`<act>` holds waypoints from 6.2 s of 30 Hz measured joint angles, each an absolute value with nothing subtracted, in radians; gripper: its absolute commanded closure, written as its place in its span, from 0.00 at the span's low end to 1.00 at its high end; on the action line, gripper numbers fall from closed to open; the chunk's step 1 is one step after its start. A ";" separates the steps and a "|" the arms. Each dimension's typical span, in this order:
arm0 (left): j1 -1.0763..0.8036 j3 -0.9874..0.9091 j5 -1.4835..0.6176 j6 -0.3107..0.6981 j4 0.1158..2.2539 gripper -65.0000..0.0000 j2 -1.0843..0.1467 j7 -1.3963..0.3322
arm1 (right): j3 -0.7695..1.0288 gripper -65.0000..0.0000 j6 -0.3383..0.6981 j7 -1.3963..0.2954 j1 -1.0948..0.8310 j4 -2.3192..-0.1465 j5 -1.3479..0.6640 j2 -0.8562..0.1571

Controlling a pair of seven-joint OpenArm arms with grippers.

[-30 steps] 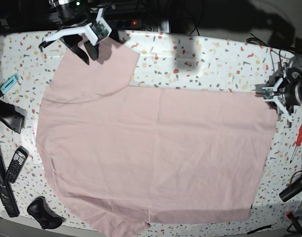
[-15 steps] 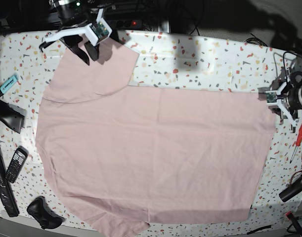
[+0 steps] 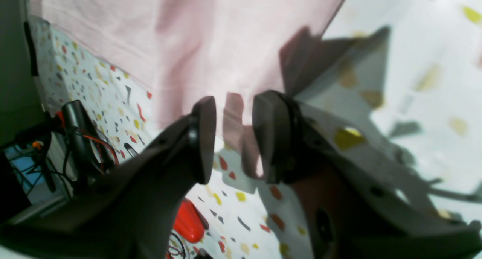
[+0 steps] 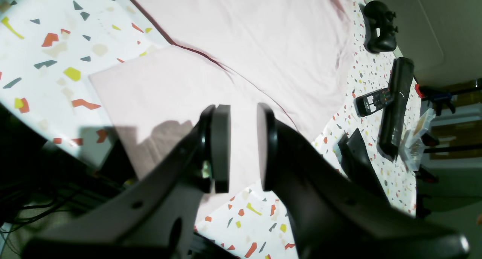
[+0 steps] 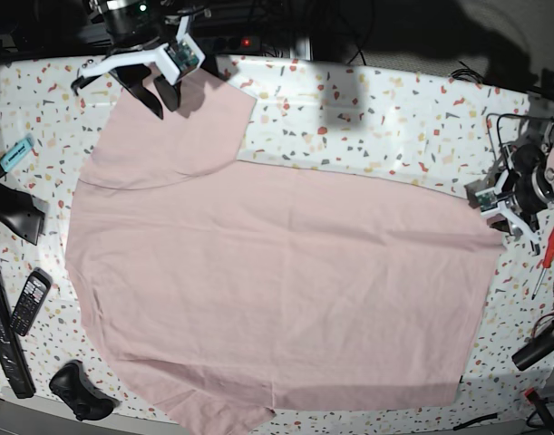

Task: Fold the T-shirt properly

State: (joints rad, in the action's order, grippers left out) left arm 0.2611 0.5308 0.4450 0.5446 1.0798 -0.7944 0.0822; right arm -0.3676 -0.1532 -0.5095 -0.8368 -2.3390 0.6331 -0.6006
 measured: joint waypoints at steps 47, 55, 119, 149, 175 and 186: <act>0.286 0.532 0.168 0.693 0.989 1.00 -0.839 0.262 | -0.368 0.81 -0.153 -0.514 -0.836 -2.339 0.633 -0.601; 0.278 0.394 0.134 0.711 0.988 1.00 -0.843 0.154 | -0.368 0.68 -0.153 -0.525 -0.836 -2.339 0.633 -0.601; 0.155 0.334 0.126 0.699 1.139 1.00 -0.829 -0.121 | -0.299 0.53 0.263 -0.372 -0.599 -1.901 0.702 -0.698; 0.133 0.334 0.050 0.699 1.139 1.00 -0.830 -0.179 | -0.424 1.00 0.048 -0.553 -0.434 -1.796 0.690 -0.661; -0.429 -0.102 -0.012 0.709 1.532 1.00 -0.923 -0.214 | -0.266 1.00 0.010 -0.561 -0.863 -2.009 0.690 -0.701; -0.490 -0.137 0.010 0.708 1.568 1.00 -0.924 -0.237 | -0.264 1.00 0.001 -0.620 -0.973 -2.094 0.768 -0.701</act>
State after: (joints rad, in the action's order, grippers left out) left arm -0.4896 -0.1371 0.0097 0.7078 1.5677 -0.9237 -0.2375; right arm -0.2638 0.0006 -0.6205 -0.9726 -2.0941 0.7685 -0.7006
